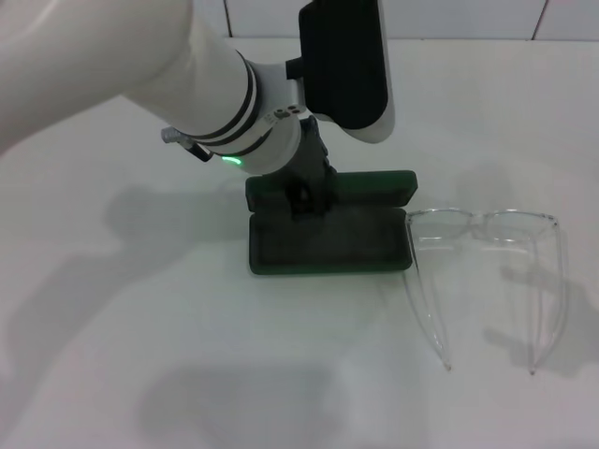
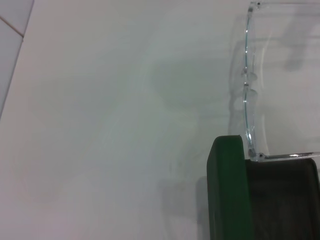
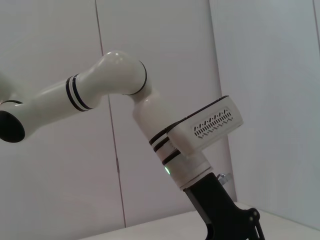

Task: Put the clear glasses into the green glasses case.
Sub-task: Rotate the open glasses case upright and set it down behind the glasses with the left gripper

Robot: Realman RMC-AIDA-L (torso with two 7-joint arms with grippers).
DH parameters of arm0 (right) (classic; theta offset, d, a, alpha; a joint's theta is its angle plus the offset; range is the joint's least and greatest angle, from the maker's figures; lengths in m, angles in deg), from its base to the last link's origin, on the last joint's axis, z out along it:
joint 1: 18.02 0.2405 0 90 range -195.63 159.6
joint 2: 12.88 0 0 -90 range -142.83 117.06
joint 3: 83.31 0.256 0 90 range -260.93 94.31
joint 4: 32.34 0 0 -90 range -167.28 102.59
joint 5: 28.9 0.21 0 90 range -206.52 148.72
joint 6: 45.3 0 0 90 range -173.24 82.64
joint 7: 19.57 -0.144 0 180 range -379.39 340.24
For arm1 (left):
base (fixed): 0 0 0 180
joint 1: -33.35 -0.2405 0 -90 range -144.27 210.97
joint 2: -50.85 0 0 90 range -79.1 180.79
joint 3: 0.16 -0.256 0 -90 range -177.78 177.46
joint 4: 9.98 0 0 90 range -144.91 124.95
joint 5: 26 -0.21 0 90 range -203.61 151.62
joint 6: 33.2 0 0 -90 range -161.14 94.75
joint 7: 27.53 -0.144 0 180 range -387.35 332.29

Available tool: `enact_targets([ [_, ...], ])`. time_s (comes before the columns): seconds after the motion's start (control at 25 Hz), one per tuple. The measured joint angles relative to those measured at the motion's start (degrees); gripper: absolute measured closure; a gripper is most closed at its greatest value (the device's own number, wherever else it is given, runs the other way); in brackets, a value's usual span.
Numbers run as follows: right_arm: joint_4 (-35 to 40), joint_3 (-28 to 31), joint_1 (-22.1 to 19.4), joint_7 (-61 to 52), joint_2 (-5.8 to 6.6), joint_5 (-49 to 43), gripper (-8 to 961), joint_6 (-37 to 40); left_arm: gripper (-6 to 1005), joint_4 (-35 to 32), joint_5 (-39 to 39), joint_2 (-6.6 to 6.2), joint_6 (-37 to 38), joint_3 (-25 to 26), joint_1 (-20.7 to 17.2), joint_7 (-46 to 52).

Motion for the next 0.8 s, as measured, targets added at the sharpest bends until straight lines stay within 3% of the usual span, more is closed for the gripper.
enact_targets([
  [0.8,-0.68,2.18,-0.07,0.05,-0.09,0.0,97,2.28,789,0.71,0.01,-0.08,-4.19,-3.79,-0.54,-0.47],
])
